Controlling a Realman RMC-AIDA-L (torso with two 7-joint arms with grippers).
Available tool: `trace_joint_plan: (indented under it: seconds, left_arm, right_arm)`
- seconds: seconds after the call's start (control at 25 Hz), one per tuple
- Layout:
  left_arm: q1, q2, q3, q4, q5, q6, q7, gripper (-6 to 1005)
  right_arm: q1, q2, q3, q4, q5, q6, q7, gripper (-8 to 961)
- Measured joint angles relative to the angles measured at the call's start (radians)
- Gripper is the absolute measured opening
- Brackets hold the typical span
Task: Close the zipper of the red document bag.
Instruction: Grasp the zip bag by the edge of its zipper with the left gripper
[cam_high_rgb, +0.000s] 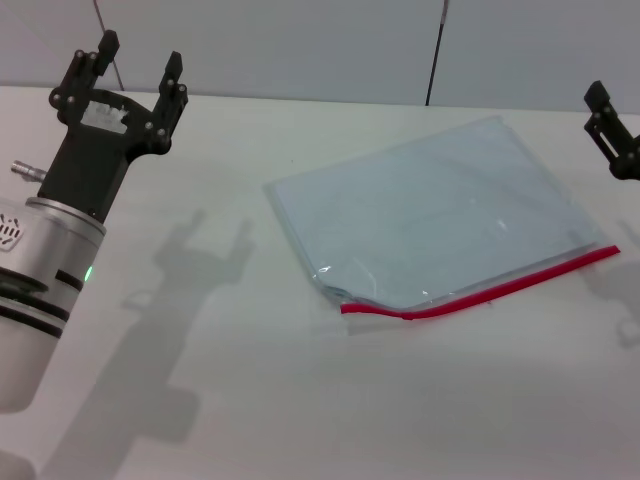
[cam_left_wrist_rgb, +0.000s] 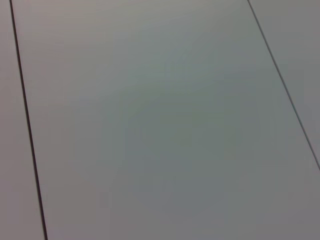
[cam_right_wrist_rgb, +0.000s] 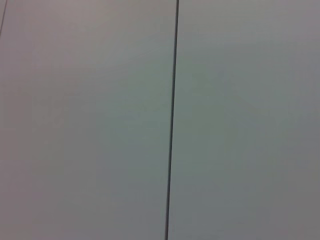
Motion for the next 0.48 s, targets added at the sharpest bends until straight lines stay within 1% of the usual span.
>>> trace_joint_plan:
  seconds: [0.32,0.4,0.48]
  left_arm:
    - [-0.002,0.001,0.004,0.000,0.005,0.010,0.002,662]
    - [-0.004,0.004,0.018,0.002,0.007,0.024,0.003,662]
    - [-0.015,0.011,0.045,0.005,0.011,0.061,0.013,662]
  right_arm:
    - [0.001,0.000,0.000,-0.001,0.000,0.007,0.000,731]
    - [0.001,0.000,0.000,-0.004,0.000,0.013,0.000,731]
    - [0.000,0.000,0.000,-0.007,0.000,0.015,0.000,731]
